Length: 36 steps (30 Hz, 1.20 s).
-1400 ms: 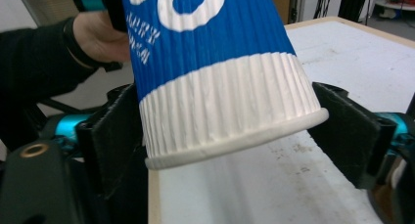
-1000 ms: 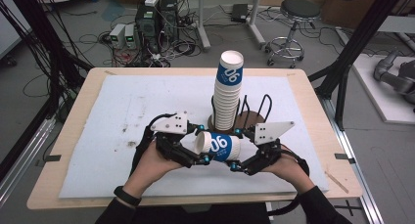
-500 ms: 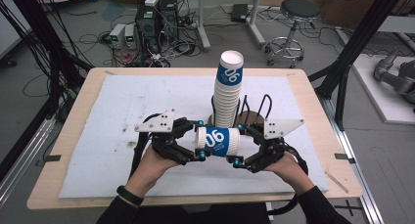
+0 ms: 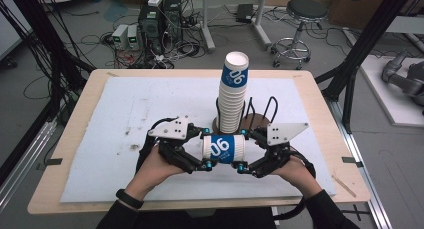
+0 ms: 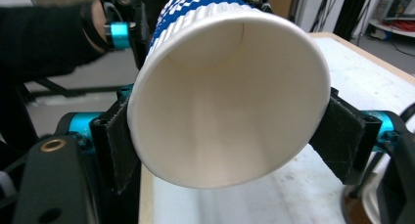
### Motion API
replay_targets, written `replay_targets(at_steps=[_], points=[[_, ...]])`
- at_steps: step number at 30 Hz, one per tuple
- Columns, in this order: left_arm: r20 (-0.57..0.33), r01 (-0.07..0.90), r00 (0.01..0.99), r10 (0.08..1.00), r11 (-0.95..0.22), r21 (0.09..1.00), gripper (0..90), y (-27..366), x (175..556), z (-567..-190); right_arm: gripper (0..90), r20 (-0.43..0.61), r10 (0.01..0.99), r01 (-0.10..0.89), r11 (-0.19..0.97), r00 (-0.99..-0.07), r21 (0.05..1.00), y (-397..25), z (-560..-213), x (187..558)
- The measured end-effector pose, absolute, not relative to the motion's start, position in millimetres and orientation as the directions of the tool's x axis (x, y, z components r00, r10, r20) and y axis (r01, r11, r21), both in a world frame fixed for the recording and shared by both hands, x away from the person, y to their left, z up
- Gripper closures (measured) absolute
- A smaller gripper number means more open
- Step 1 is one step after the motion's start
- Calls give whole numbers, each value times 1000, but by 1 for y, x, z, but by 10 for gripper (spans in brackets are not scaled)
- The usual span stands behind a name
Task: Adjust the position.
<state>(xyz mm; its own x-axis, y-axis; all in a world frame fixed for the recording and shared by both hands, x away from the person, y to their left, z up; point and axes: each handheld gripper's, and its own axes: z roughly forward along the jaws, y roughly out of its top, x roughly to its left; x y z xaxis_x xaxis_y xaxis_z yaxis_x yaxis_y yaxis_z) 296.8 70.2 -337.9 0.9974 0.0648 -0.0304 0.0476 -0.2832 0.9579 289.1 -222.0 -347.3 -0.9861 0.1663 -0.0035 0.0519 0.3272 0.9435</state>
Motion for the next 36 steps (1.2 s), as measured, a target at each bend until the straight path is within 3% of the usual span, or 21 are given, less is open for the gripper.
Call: replay_targets(at_steps=[7,15,20,23,36], points=[[24,11,997,72,-449,894,204,64,292,-331,210,-62,157,11,425,-986,905,-223,-345,289],[66,-14,994,82,-523,852,203,59,290,-333,210,-82,150,0,478,-985,878,-222,-346,287],[75,-22,994,77,-536,844,209,56,289,-335,211,-85,140,-4,497,-986,868,-220,-346,287],[79,-36,995,56,-538,842,291,55,290,-337,208,-89,132,-11,503,-987,865,-219,-346,286],[80,-49,995,61,-398,916,300,73,296,-335,185,-36,161,31,400,-986,916,-232,-339,290]])
